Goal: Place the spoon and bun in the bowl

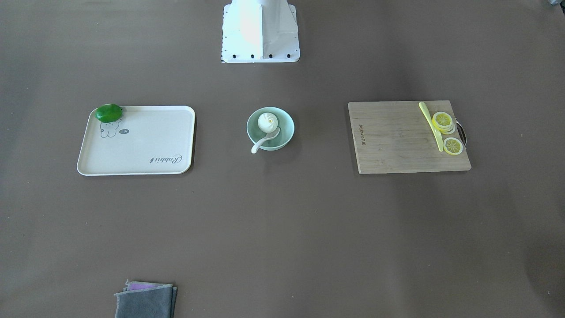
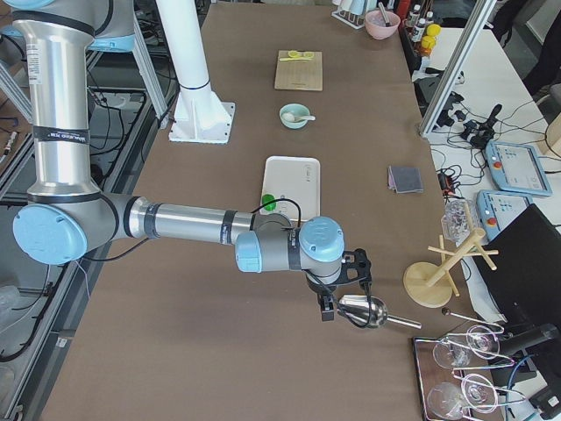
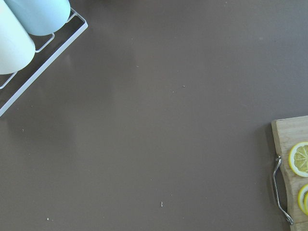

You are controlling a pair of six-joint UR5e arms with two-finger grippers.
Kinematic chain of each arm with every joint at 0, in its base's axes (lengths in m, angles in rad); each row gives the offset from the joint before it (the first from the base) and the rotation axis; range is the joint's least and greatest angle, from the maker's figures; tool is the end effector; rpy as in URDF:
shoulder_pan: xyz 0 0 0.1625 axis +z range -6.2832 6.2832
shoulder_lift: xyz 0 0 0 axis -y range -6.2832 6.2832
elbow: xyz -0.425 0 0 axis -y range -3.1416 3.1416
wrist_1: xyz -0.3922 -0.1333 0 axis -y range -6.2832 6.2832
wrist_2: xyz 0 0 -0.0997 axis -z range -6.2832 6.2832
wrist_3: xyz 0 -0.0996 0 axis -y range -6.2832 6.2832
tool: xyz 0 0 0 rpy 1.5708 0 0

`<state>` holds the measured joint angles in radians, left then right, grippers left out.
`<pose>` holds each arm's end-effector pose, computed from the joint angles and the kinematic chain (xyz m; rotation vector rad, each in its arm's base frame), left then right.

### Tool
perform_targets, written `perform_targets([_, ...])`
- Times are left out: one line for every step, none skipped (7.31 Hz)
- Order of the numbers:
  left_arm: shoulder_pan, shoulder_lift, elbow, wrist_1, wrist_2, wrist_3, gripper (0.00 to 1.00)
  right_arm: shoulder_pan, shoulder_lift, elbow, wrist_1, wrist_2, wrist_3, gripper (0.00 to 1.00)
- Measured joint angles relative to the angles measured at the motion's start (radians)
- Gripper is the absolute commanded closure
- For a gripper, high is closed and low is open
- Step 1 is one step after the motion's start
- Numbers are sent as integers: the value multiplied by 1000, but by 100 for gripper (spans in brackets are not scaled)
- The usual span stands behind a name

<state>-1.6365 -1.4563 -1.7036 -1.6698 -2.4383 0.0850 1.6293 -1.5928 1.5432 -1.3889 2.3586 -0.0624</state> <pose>-0.0868 -0.4454 0.6298 0.1748 0.8558 0.0689 0.0913 -0.4860 0.6633 0.1727 -0.7776 -0.0558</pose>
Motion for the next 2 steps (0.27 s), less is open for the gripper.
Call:
perform_targets([0, -4, -3, 0, 0, -1, 2, 1, 2, -4, -2, -1, -1, 0])
perform_targets([-1, -2, -14, 0, 0, -2, 2, 2, 0, -6, -2, 2, -2, 0])
